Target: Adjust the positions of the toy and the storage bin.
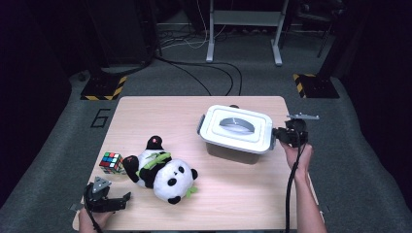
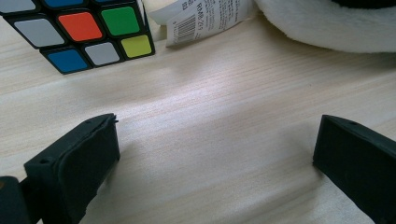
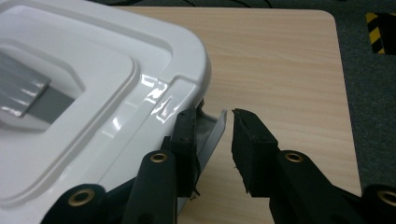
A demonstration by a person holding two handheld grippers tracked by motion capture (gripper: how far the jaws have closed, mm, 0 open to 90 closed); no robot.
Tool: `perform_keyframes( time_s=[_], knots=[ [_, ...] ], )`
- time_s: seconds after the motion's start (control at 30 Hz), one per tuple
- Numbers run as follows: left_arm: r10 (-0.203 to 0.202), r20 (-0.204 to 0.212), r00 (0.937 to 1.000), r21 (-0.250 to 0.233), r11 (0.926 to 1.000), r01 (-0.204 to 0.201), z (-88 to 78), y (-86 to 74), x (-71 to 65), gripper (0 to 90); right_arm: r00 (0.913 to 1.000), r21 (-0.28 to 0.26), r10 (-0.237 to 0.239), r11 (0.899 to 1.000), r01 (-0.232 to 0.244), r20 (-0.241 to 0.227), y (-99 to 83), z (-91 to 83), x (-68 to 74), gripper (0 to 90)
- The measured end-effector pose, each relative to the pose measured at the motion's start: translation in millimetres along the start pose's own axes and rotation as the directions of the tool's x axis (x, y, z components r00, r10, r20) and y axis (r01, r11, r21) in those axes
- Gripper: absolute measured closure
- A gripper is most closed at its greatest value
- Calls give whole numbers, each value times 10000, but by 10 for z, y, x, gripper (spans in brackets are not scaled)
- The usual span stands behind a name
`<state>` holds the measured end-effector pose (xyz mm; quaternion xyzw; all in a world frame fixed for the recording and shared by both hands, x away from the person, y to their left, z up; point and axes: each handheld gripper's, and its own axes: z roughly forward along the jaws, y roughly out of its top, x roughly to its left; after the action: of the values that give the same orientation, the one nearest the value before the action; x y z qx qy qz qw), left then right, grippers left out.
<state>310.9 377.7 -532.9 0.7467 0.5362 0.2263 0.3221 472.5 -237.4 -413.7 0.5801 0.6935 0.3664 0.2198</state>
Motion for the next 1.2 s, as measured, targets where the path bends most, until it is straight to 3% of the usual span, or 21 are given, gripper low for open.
perform_keyframes(
  time_s=[0.13, 0.23, 0.4, 0.57, 0.8, 0.87, 0.93, 1.0, 1.03, 1.13, 1.2],
  knots=[
    [-5, 6, 10000, -2, 10000, 5, 0, 0, 0, 1, 9998, 146, -170, 9997, 170, -37, 116, 109, -70, 729],
    [-7, 6, 10000, -5, 10000, 7, 0, 0, 1, 2, 9995, 204, -150, 9997, 156, -261, 115, 142, -67, 802],
    [-7, 27, 10000, -2, 10000, 7, 0, 1, 2, 2, 10000, 287, -35, 9996, 38, -93, 100, 131, -34, 810],
    [-2, 26, 10000, -2, 10000, 2, 0, 1, 2, 2, 9984, 379, 558, 9977, -558, 6, -14, 30, 5, 808],
    [-8, 28, 10000, -2, 10000, 8, 0, 1, 2, 2, 9970, 376, 777, 9963, -774, -61, -157, -120, 94, 801],
    [-11, 11, 10000, -7, 10000, 11, 2, 2, 2, 2, 9989, 204, 453, 9988, -451, -91, -213, -176, 126, 770],
    [-11, 14, 10000, -5, 10000, 11, 1, 2, 1, 2, 9998, 35, 186, 9998, -186, 4, -239, -200, 122, 684],
    [-14, 13, 10000, -9, 10000, 14, 2, 2, 1, 2, 9999, -159, 135, 9998, -137, -100, -245, -240, 87, 589],
    [-14, 13, 10000, -9, 10000, 14, 2, 2, 1, 2, 9999, -159, 135, 9998, -137, -100, -245, -240, 87, 589],
    [-6, 7, 10000, -2, 10000, 6, 2, 2, 1, 2, 9998, -330, -168, 9993, 165, -77, -198, -344, 68, 406],
    [-11, 9, 10000, 12, 10000, 11, 1, 2, 1, 2, 9986, -393, -493, 9980, 485, -197, -169, -386, 91, 336]
  ],
)
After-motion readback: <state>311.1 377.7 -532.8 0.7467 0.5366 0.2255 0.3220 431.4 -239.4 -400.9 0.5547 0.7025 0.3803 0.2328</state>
